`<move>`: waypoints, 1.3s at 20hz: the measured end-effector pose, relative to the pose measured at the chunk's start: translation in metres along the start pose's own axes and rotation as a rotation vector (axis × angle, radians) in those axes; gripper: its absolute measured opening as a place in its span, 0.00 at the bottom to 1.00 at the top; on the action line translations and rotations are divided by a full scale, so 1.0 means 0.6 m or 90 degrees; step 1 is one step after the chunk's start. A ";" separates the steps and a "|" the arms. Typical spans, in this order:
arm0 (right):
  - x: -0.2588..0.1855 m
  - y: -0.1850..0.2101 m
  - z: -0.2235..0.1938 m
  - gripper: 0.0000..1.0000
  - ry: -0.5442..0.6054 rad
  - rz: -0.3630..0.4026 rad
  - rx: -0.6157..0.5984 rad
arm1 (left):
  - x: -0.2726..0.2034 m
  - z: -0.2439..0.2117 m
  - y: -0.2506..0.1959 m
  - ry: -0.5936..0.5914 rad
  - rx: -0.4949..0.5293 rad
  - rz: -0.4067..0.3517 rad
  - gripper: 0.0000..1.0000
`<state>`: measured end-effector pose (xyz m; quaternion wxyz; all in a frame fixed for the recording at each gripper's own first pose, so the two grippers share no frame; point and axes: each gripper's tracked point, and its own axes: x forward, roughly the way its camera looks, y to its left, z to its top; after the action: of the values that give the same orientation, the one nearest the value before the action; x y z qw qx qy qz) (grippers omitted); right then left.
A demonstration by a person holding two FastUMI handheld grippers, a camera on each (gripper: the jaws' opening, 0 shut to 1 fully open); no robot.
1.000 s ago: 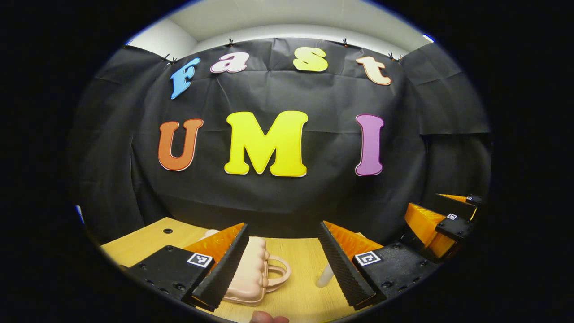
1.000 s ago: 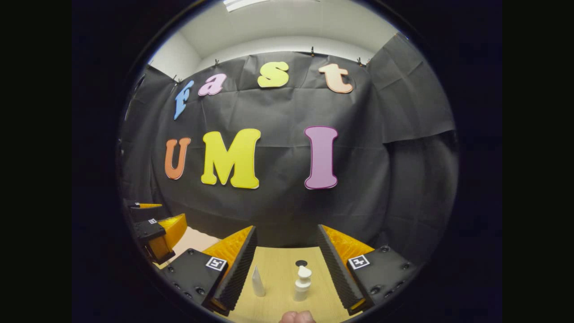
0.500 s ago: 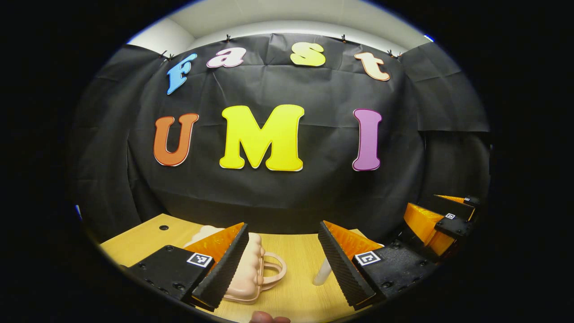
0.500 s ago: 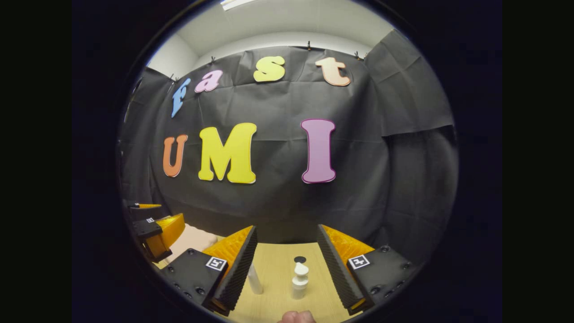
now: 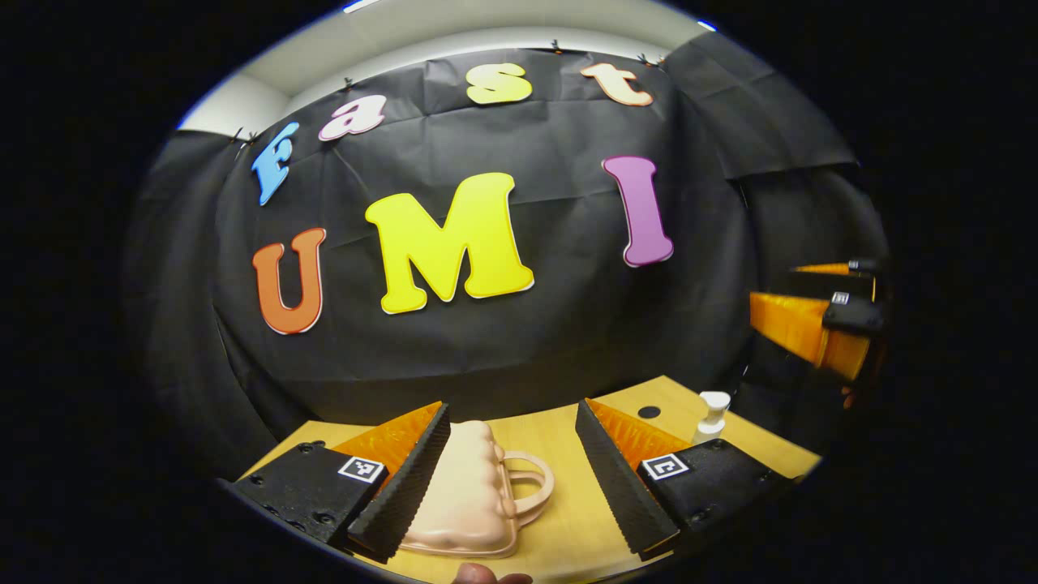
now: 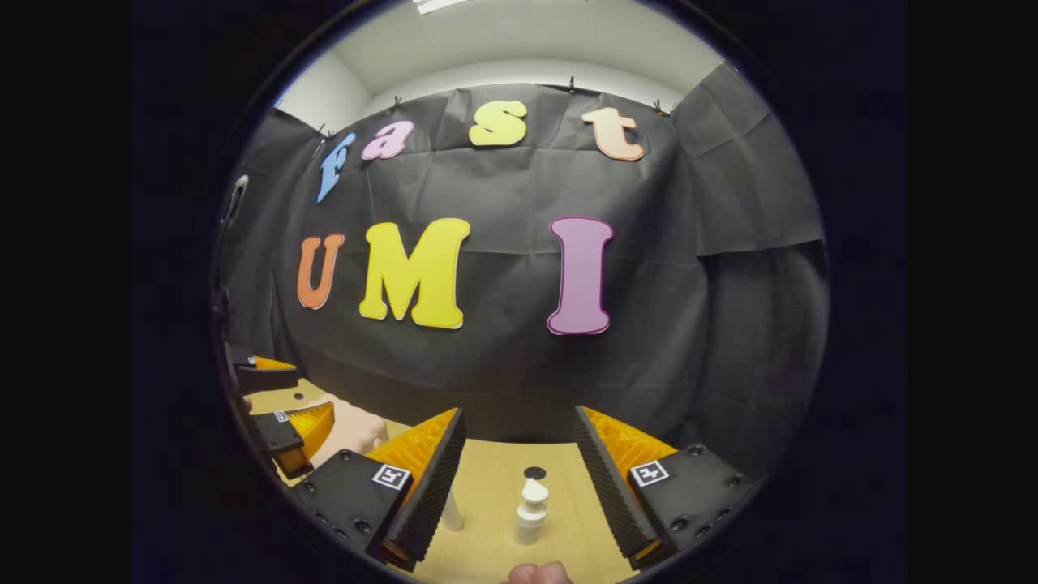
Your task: First open the suitcase, pack the skin care products into it, and then close the suitcase.
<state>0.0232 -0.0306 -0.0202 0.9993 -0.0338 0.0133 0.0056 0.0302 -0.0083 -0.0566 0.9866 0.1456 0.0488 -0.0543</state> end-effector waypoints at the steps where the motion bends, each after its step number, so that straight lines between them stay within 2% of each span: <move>1: 0.000 -0.007 -0.004 0.80 0.002 -0.005 -0.009 | 0.010 -0.015 -0.011 0.011 0.025 -0.017 0.99; 4: -0.007 -0.037 -0.019 0.80 0.011 -0.024 -0.025 | 0.030 -0.072 -0.037 0.057 0.119 -0.070 0.99; 7: -0.015 -0.064 -0.041 0.80 0.035 -0.040 -0.029 | 0.052 -0.162 -0.062 0.142 0.209 -0.134 0.98; 11: -0.027 -0.107 -0.053 0.80 0.049 -0.076 -0.037 | 0.073 -0.248 -0.077 0.224 0.339 -0.195 0.97; 12: -0.029 -0.110 -0.055 0.80 0.050 -0.075 -0.040 | 0.083 -0.262 -0.076 0.239 0.368 -0.206 0.99; 14: -0.033 -0.116 -0.054 0.80 0.048 -0.077 -0.046 | 0.104 -0.299 -0.056 0.284 0.417 -0.216 0.92; 18: -0.038 -0.122 -0.061 0.80 0.057 -0.087 -0.047 | 0.129 -0.328 -0.053 0.319 0.464 -0.222 0.82; 20: -0.039 -0.121 -0.065 0.79 0.062 -0.088 -0.052 | 0.135 -0.332 -0.054 0.325 0.469 -0.229 0.65; 21: -0.040 -0.121 -0.065 0.80 0.063 -0.088 -0.054 | 0.126 -0.337 -0.057 0.334 0.469 -0.234 0.51; 22: -0.043 -0.122 -0.066 0.80 0.063 -0.088 -0.054 | 0.126 -0.341 -0.060 0.341 0.475 -0.236 0.43; 23: -0.042 -0.120 -0.065 0.80 0.063 -0.088 -0.054 | 0.125 -0.342 -0.061 0.347 0.479 -0.237 0.31; 26: -0.046 -0.116 -0.071 0.79 0.068 -0.086 -0.052 | 0.125 -0.339 -0.060 0.349 0.491 -0.237 0.25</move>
<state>-0.0045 -0.1032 -0.0572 0.9931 -0.0756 0.0637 -0.0634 0.0837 0.0101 -0.2687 0.7855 0.4971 0.3073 -0.2033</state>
